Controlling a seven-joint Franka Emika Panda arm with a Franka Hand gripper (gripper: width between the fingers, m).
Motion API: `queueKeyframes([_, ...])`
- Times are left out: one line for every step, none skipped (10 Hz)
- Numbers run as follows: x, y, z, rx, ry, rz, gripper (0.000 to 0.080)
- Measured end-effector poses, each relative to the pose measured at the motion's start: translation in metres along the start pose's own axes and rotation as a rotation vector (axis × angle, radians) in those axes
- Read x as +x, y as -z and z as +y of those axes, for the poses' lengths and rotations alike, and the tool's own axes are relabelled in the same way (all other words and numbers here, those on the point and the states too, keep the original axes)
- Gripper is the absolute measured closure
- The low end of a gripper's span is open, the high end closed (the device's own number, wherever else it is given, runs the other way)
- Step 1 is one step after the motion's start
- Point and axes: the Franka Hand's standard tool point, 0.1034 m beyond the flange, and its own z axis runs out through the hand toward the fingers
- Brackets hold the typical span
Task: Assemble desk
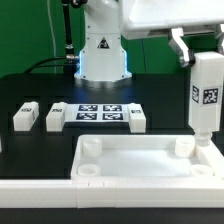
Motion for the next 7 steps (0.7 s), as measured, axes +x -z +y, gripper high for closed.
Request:
queueKeyframes([-0.002,-0.001,0.001,-0.001,0.001,-0.004,0.0509])
queueKeyframes([-0.002,-0.003,0.005,-0.004,0.005,-0.006,0.0509])
queueKeyframes([0.000,-0.005,0.010,-0.008,0.008,-0.004,0.0509])
queueKeyframes([0.000,-0.009,0.012,-0.010,0.007,-0.007,0.0509])
queueKeyframes([-0.002,-0.014,0.009,-0.009,0.012,-0.012,0.0509])
queueKeyframes([-0.003,-0.014,0.003,-0.007,0.021,-0.014,0.0509])
queueKeyframes([-0.003,-0.014,0.003,-0.008,0.023,-0.014,0.0509])
